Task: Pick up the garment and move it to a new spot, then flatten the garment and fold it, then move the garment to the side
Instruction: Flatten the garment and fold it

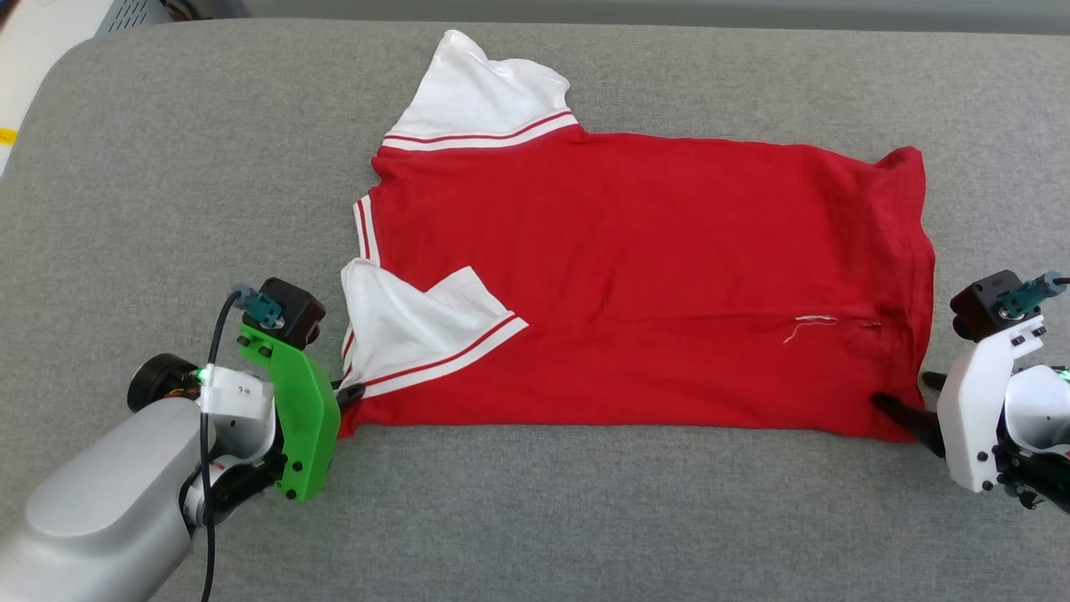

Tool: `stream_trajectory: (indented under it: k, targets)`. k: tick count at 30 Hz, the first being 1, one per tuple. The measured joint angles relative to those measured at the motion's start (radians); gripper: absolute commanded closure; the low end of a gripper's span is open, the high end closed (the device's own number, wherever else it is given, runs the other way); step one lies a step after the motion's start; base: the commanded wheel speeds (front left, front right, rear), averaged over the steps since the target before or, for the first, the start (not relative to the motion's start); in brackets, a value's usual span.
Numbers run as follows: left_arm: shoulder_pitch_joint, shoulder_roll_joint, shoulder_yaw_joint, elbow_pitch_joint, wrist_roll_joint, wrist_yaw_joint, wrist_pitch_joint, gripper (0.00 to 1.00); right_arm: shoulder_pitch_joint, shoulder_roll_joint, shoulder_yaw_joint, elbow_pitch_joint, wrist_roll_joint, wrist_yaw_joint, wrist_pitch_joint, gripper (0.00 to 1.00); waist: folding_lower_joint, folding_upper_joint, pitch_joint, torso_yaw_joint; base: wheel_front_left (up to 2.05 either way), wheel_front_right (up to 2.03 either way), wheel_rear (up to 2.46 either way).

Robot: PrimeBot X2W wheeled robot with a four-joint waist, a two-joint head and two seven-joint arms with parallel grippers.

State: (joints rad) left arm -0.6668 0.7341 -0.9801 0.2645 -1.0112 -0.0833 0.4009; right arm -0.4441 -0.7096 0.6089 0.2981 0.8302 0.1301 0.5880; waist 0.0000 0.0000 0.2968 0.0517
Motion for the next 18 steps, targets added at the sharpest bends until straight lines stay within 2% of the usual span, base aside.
stream_trajectory:
  k: [2, 3, 4, 5, 11, 18]
  targets:
    - [0.000, 0.000, 0.000, 0.001, 0.000, 0.001, -0.005, 1.00, 0.000, 0.003, 0.006, 0.009, 0.000, 0.000, -0.016, 0.00, 0.0000, 0.0000, 0.001, 0.001, 0.00, 0.00, 0.00]
    - [0.001, 0.000, 0.000, 0.003, 0.000, 0.002, -0.006, 1.00, 0.000, 0.003, 0.011, 0.011, 0.000, 0.000, -0.032, 0.14, 0.0000, 0.0000, -0.001, 0.000, 0.00, 0.00, 0.00]
    - [0.002, 0.000, -0.001, 0.005, 0.000, 0.003, -0.009, 1.00, 0.000, 0.002, 0.015, 0.014, 0.000, 0.000, -0.053, 0.89, 0.0000, 0.0000, -0.004, -0.001, 0.00, 0.00, 0.00]
    - [0.005, 0.000, -0.001, 0.007, 0.000, 0.005, -0.011, 1.00, 0.000, 0.001, 0.020, 0.015, 0.000, 0.000, -0.070, 1.00, 0.0000, 0.0000, -0.008, -0.002, 0.00, 0.00, 0.00]
    - [0.049, 0.019, 0.014, -0.002, -0.027, 0.017, -0.037, 1.00, 0.002, -0.007, 0.043, -0.021, 0.022, 0.001, -0.144, 1.00, 0.0000, 0.0000, -0.055, -0.019, 0.00, 0.00, 0.00]
    - [0.121, 0.090, 0.030, -0.109, -0.062, 0.049, -0.043, 1.00, 0.089, -0.075, 0.005, -0.128, 0.062, 0.001, -0.170, 1.00, 0.0000, 0.0000, -0.122, -0.032, 0.00, 0.00, 0.00]
